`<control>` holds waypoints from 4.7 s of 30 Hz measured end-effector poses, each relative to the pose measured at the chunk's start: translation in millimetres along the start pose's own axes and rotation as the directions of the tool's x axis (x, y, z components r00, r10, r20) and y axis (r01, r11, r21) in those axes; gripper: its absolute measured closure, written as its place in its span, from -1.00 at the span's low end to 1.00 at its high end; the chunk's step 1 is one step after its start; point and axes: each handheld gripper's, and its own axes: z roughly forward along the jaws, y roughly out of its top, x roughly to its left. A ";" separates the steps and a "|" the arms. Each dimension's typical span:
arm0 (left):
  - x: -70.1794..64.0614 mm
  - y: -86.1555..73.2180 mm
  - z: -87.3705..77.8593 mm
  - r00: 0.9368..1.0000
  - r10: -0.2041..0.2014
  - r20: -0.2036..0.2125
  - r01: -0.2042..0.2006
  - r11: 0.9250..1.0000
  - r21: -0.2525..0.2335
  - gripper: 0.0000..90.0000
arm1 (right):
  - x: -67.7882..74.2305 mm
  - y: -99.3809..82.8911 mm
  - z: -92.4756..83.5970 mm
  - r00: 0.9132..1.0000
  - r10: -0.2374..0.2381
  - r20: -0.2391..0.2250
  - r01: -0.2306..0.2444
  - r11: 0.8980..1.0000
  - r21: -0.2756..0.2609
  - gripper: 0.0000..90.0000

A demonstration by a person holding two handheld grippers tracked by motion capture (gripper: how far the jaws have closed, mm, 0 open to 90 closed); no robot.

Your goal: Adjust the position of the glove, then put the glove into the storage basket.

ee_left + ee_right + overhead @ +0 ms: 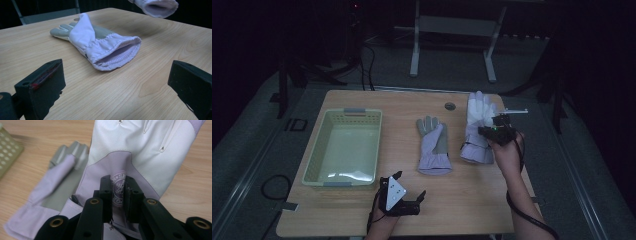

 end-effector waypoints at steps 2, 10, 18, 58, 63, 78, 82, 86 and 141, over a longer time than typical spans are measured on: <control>0.1 0.0 -0.1 1.000 0.001 -0.001 -0.001 1.000 0.001 -0.98 | 10.3 3.3 1.4 1.000 0.004 -0.010 -0.004 1.000 -0.001 0.75; 0.2 0.0 -0.2 1.000 -0.001 0.007 0.001 1.000 0.001 -0.98 | 54.7 10.7 13.2 0.996 -0.040 -0.076 0.040 0.999 0.001 0.75; 0.0 -0.2 -0.6 1.000 0.000 0.004 0.000 1.000 -0.002 -0.98 | 95.7 13.9 22.2 0.993 -0.067 -0.101 0.071 0.997 0.039 0.75; 1.3 -0.2 -0.5 1.000 -0.009 0.004 0.009 1.000 -0.002 -0.98 | 93.8 -13.0 75.8 0.996 -0.073 -0.047 0.081 0.973 0.218 0.60; 0.8 0.4 1.1 1.000 -0.015 -0.007 0.015 1.000 0.012 -0.98 | 89.1 -11.9 67.5 0.988 -0.123 -0.095 0.136 0.981 0.140 0.12; 2.8 1.1 2.4 0.994 -0.069 -0.079 0.072 0.997 0.028 -0.98 | 60.0 -22.0 47.6 0.957 -0.188 -0.220 0.212 0.973 0.094 -0.69; 2.0 2.7 6.2 0.998 -0.056 -0.031 0.058 0.996 0.070 -0.98 | 55.0 -25.9 40.4 0.945 -0.252 -0.209 0.263 0.965 0.024 -0.69; -4.5 14.5 14.8 0.998 -0.011 0.060 0.003 0.993 0.120 -0.98 | 38.4 -31.4 28.8 0.918 -0.331 -0.221 0.327 0.943 -0.055 -0.67; 78.2 65.5 166.6 0.918 -0.394 0.041 0.326 0.809 0.489 -0.43 | 23.7 -46.0 110.2 0.955 -0.112 -0.274 0.157 0.976 0.149 -0.16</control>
